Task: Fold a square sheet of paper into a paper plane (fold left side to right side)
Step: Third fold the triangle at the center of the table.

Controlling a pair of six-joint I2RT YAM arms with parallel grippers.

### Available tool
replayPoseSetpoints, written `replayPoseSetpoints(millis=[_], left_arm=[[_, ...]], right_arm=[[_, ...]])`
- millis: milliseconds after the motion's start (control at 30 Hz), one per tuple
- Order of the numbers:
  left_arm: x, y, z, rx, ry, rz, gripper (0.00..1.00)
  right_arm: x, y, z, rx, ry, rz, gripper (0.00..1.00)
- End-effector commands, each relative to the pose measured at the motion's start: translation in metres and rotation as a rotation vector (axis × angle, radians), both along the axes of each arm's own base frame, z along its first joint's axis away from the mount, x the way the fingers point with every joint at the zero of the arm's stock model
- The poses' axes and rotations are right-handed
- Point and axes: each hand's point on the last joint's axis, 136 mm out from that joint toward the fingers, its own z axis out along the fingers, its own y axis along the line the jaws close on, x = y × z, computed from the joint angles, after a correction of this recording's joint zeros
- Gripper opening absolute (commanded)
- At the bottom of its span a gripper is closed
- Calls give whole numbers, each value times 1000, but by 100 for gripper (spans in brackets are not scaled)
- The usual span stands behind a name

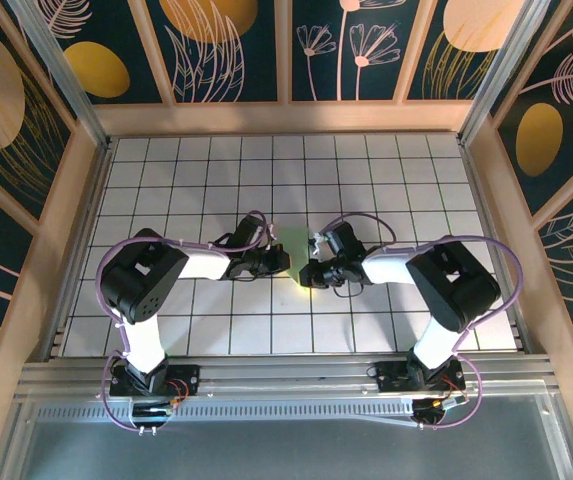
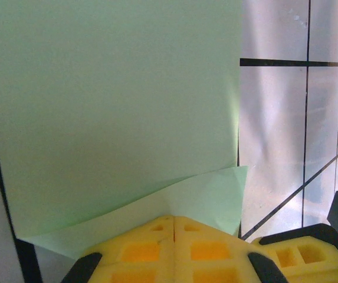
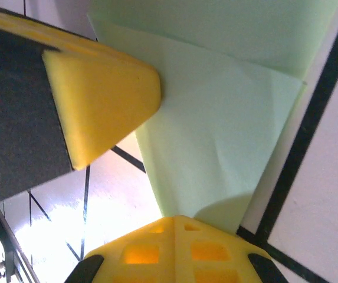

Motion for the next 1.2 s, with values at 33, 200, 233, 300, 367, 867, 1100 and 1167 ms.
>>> replayPoseSetpoints(millis=[33,200,233,300,367,867,1100,1167], left_arm=[[-15,23,-42,142,100,43,0],[-16,24,-43,144,106,46,0],[-15,24,-42,143,105,47,0],[-16,24,-43,143,106,45,0],[-16,23,-42,142,103,44,0],[-16,22,-41,134,100,40,0],[-16,23,-40,132,101,46,0],[-16,23,-41,133,104,46,0]], right_arm=[[-39,-26,-23,-110,116,23,0],[-42,-29,-16,-110,105,24,0],[-40,-28,-12,-106,99,23,0],[-32,-22,-1,-85,72,22,0],[-22,-16,10,-68,40,13,0],[16,23,18,6,-34,1,0],[21,27,8,-5,-22,10,0],[15,24,0,-26,-2,15,0]])
